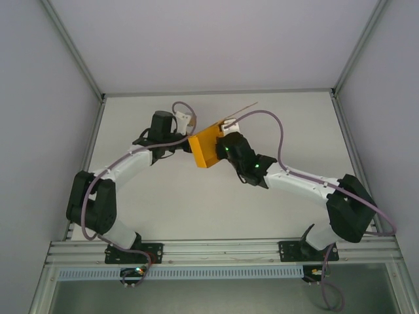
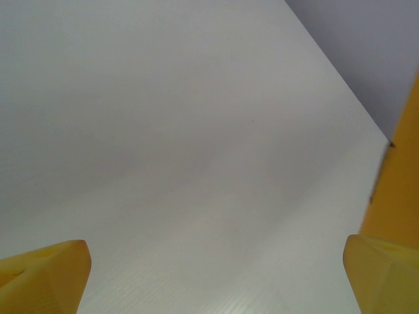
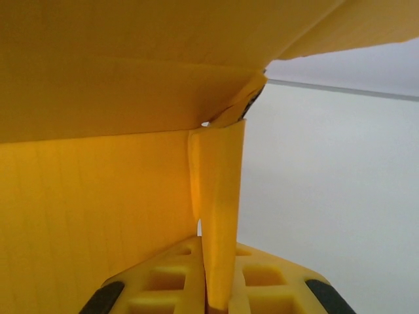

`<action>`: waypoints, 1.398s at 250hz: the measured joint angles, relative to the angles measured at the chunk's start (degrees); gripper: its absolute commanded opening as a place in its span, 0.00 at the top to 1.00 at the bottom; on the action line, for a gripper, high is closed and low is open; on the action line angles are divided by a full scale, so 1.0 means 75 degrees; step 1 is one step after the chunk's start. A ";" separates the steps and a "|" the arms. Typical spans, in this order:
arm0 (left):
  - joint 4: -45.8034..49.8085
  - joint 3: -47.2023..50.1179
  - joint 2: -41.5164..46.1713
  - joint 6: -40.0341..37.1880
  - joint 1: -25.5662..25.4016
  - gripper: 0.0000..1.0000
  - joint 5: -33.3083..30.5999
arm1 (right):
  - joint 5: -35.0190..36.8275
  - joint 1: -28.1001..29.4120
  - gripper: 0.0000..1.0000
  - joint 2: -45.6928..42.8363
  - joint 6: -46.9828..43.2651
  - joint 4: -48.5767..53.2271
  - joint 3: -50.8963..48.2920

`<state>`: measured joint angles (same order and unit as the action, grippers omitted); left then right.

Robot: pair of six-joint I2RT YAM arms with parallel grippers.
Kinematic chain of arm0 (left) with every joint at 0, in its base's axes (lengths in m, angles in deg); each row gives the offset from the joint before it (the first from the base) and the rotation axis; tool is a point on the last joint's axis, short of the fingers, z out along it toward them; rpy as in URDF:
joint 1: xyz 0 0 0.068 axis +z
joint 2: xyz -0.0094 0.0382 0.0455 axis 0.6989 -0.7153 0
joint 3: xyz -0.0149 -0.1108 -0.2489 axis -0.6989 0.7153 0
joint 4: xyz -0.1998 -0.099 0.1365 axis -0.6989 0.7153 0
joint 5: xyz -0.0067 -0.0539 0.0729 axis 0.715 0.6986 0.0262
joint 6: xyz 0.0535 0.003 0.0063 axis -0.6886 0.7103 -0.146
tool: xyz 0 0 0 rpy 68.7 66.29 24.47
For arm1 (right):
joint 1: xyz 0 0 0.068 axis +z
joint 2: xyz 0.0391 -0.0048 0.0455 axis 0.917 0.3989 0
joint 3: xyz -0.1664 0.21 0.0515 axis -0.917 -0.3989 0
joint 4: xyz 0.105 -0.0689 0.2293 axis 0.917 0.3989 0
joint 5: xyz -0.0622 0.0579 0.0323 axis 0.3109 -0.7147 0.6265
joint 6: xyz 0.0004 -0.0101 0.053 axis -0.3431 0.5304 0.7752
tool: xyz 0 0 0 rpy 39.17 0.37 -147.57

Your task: Assemble paper box

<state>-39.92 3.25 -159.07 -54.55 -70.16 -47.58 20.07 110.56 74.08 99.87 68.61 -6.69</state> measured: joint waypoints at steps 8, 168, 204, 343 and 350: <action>0.0055 0.0006 0.0096 0.0000 0.0020 0.00 -0.0038 | -0.0070 -0.0070 0.93 -0.0067 0.0047 0.0020 -0.0093; 0.1708 0.1081 0.2104 -0.0204 0.1448 0.00 -0.2532 | -0.0469 -0.0606 0.91 0.2439 0.2396 0.3182 0.0318; 0.1711 0.1087 0.2124 -0.0207 0.1448 0.00 -0.2547 | -0.0504 -0.0589 0.79 0.2582 0.2661 0.3398 0.0577; 0.1731 0.1087 0.2124 -0.0265 0.1448 0.00 -0.2512 | -0.0799 -0.0554 0.42 0.2084 0.2532 0.3602 0.0662; 0.1731 0.1087 0.2124 -0.0271 0.1448 0.00 -0.2509 | -0.0781 -0.0554 0.43 0.2017 0.2530 0.3605 0.0662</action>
<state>-26.94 11.40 -143.13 -56.58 -59.30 -66.40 14.21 106.41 89.20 118.84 95.65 -1.72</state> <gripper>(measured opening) 0.997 0.577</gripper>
